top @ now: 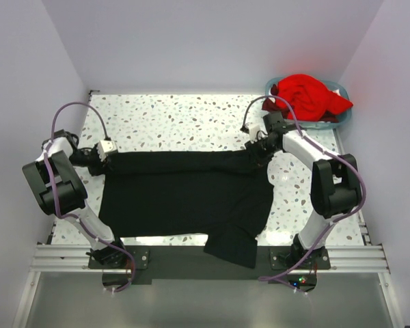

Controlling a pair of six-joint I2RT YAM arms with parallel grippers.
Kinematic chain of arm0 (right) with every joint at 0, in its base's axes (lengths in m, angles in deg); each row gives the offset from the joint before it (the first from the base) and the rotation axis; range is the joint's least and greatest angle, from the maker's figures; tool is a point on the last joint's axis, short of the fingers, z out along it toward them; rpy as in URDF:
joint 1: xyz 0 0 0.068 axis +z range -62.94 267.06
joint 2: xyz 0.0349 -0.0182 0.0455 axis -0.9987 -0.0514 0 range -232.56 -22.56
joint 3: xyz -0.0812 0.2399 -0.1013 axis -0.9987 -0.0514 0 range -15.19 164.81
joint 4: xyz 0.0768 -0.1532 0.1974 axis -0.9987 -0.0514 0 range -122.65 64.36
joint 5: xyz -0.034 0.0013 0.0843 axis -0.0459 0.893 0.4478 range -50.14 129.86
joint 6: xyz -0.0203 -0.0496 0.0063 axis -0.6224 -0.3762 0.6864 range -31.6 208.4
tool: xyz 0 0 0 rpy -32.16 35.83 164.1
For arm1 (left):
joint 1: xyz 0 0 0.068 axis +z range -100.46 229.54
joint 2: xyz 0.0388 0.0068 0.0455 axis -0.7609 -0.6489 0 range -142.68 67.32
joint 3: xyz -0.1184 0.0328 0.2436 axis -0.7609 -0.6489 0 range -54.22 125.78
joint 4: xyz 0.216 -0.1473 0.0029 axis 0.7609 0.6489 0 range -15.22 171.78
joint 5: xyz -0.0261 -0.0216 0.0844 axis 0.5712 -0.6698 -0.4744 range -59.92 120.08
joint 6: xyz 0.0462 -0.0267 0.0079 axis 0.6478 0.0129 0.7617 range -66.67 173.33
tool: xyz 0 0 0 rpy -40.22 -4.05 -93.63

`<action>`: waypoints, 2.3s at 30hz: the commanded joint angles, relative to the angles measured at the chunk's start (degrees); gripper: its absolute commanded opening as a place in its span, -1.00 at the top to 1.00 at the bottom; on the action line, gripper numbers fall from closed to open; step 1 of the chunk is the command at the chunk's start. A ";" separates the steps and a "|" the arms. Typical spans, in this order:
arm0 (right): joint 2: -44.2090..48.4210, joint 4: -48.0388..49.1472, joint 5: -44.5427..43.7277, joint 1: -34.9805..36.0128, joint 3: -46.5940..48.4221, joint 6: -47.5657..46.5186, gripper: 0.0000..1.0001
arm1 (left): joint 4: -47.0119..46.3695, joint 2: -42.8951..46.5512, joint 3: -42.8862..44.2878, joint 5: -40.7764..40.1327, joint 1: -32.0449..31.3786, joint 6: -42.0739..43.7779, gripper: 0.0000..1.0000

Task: Fold and stack the t-shirts
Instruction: Fold the tshirt

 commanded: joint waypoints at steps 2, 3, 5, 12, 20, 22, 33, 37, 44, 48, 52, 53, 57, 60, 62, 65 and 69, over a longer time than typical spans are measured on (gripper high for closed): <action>-1.88 -7.10 3.05 1.13 2.51 -3.11 0.38 | 7.70 1.21 4.19 2.89 -0.53 2.66 0.22; -1.53 -9.03 3.41 1.14 2.69 -3.20 0.32 | 9.48 1.39 5.79 4.20 -0.97 2.40 0.11; -0.48 -11.15 3.24 1.05 3.57 -4.43 0.18 | 12.29 2.36 10.18 7.81 -3.86 -1.18 0.00; -2.93 -21.27 4.90 -1.58 11.47 -6.21 0.12 | -11.47 8.07 8.10 11.51 -22.93 -36.60 -0.11; -8.82 -14.33 5.79 -2.20 15.70 6.02 0.02 | -37.60 -2.28 9.74 4.93 -42.09 -72.72 -0.18; -10.31 -13.53 5.26 -2.38 15.96 6.99 0.00 | -37.88 -6.93 12.81 3.87 -43.77 -78.27 -0.18; -16.64 -11.42 7.98 -5.45 17.72 13.76 -0.04 | -38.67 -18.55 20.21 1.48 -49.75 -89.35 -0.14; -17.70 -11.42 10.17 -5.81 18.60 14.38 -0.04 | -39.55 -19.26 19.17 2.98 -50.55 -91.82 -0.13; -18.40 -11.60 13.07 -5.81 18.95 14.64 -0.03 | -40.60 -19.35 17.75 4.39 -52.74 -92.08 -0.11; -18.32 -11.77 14.66 -5.81 19.04 14.55 -0.05 | -40.34 -19.96 17.84 2.82 -53.54 -92.17 -0.09; -19.02 -11.16 14.22 -5.81 19.30 15.34 -0.06 | -39.82 -20.67 18.10 1.76 -53.89 -92.08 -0.06; -19.71 -10.98 13.96 -5.81 19.39 15.43 -0.05 | -39.73 -20.84 18.28 1.41 -53.89 -91.91 -0.04; -20.69 -10.63 14.31 -5.81 20.10 15.61 0.24 | -39.37 -21.20 18.90 1.84 -53.98 -91.38 0.13; -19.73 -10.28 15.19 -5.81 20.18 15.00 0.70 | -40.51 -19.45 17.76 3.68 -53.98 -91.20 0.39; -18.67 -10.01 15.71 -5.81 19.22 13.86 0.88 | -43.14 -17.69 16.09 4.56 -53.98 -91.29 0.61; -16.39 -10.54 16.68 -5.81 17.11 11.58 0.95 | -46.49 -13.82 12.23 6.15 -53.98 -90.59 0.86; -13.05 -11.68 17.56 -5.54 13.69 7.36 0.95 | -47.55 -9.69 7.66 8.08 -53.98 -87.52 1.00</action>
